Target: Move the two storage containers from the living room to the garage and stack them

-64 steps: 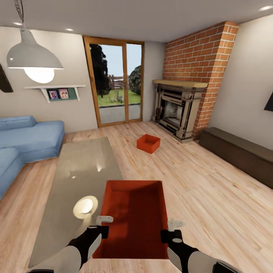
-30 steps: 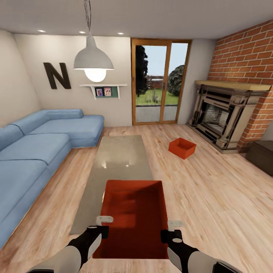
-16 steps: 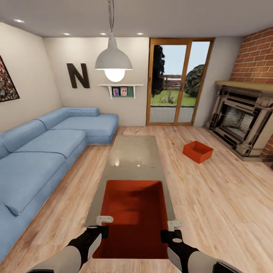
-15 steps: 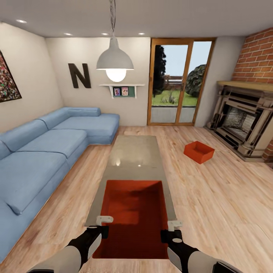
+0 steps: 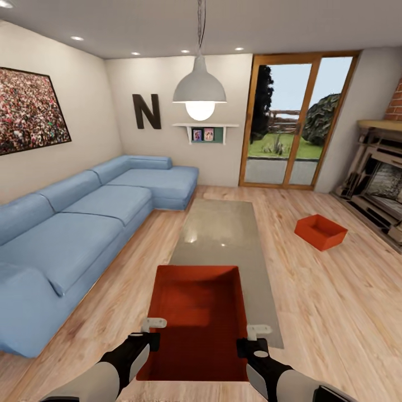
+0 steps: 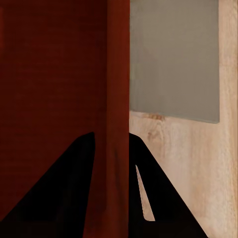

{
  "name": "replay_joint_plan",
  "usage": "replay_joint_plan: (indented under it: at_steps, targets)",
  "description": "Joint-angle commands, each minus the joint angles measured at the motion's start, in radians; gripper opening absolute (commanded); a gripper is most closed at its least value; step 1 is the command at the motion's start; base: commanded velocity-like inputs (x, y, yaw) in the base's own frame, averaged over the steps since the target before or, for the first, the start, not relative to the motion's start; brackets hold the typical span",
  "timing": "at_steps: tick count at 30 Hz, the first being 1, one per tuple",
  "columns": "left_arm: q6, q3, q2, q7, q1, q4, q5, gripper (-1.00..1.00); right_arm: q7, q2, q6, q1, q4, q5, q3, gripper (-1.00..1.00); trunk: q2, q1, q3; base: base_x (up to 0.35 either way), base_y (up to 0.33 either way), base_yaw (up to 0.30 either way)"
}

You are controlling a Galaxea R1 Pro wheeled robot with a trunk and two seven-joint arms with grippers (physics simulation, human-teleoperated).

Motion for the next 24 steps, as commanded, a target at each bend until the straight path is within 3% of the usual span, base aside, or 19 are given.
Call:
replay_joint_plan:
  at_steps: [1, 24]
  targets:
    - [0.008, -0.001, 0.0, 0.009, 0.0, 0.0, -0.021, -1.0, -0.015, -0.004, -0.007, -0.001, 0.002, -0.012, -0.002, -1.0, -0.002, 0.0, -0.002, 0.0, 0.0, 0.281]
    - [0.008, -0.001, 0.0, 0.009, 0.0, 0.0, -0.021, -1.0, -0.016, -0.004, -0.007, -0.001, 0.002, -0.012, -0.002, -1.0, -0.002, 0.0, -0.002, 0.0, 0.0, 0.281]
